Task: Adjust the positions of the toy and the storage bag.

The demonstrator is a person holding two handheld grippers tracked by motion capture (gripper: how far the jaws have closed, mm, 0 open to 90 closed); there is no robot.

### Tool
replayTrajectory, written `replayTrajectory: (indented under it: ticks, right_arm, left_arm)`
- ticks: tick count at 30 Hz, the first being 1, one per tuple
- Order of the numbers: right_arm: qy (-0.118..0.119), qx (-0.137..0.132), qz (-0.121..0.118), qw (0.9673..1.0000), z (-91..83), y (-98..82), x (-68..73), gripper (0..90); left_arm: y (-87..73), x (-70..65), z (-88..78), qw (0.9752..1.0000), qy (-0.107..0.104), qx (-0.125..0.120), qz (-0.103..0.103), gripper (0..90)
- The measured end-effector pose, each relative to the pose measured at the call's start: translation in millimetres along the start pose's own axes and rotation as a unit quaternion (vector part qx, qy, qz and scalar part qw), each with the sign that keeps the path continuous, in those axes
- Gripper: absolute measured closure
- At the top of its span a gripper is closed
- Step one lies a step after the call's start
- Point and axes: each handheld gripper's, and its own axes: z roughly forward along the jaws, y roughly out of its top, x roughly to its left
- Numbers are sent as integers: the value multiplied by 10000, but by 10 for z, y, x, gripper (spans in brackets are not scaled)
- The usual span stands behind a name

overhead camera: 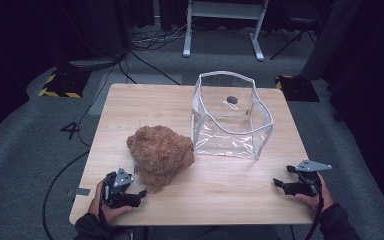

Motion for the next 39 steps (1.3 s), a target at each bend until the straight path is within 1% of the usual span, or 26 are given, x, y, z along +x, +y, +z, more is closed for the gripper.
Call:
replayTrajectory:
  ticks: [3,12,14,15,16,17,18,20,22,23,24,25,26,28,31,33,34,35,37,39]
  right_arm:
    - [-1,4,-1,10000,-4,-3,0,160]
    - [-36,0,33,10000,-9,-8,6,160]
    - [-70,7,21,10000,-16,-10,11,160]
    - [-172,-40,-48,9998,-22,-14,32,162]
    - [-210,-67,-124,9997,-27,-15,50,176]
    - [-258,-82,-160,9995,-28,-6,59,215]
    - [-273,-76,-131,9995,-29,2,59,236]
    - [-298,-23,-165,9994,-37,20,62,243]
    - [-317,-49,-130,9994,-51,40,64,247]
    - [-398,-191,-131,9989,-113,118,83,256]
    - [-511,-267,-177,9982,-145,167,99,259]
    - [-511,-267,-177,9982,-145,167,99,259]
    - [-650,-432,-306,9965,-220,277,130,263]
    - [-738,-604,-385,9947,-298,402,151,269]
    - [-660,-862,-386,9933,-397,596,136,274]
    - [-713,-946,-457,9919,-429,715,124,281]
    - [-713,-946,-457,9919,-429,715,124,281]
    - [-685,-975,-543,9914,-446,811,96,299]
    - [-641,-1015,-459,9917,-457,885,59,307]
    - [-613,-1097,-414,9912,-496,973,23,318]
  left_arm:
    - [7,1,8,10000,-11,-5,-19,193]
    - [5,-1,5,10000,7,-13,15,199]
    - [5,-1,5,10000,7,-14,14,200]
    - [5,-2,5,10000,11,-13,13,200]
    - [5,-1,6,10000,8,-17,12,199]
    - [5,-1,6,10000,7,-16,11,199]
    - [5,-1,5,10000,4,-17,13,199]
    - [6,0,7,10000,-5,-21,9,200]
    - [7,2,8,10000,-11,-22,19,200]
    - [9,4,10,10000,-32,-29,35,203]
    - [9,5,10,10000,-43,-29,41,204]
    - [9,5,10,10000,-43,-29,41,205]
    - [9,5,10,10000,-44,-30,44,205]
    - [9,4,10,10000,-43,-30,43,204]
    - [9,4,10,10000,-43,-31,44,205]
    - [9,2,8,10000,-35,-27,50,207]
    - [9,2,8,10000,-35,-27,50,207]
    - [9,2,9,10000,-36,-27,48,207]
    - [9,3,9,10000,-35,-28,49,207]
    - [9,3,9,10000,-34,-27,49,208]
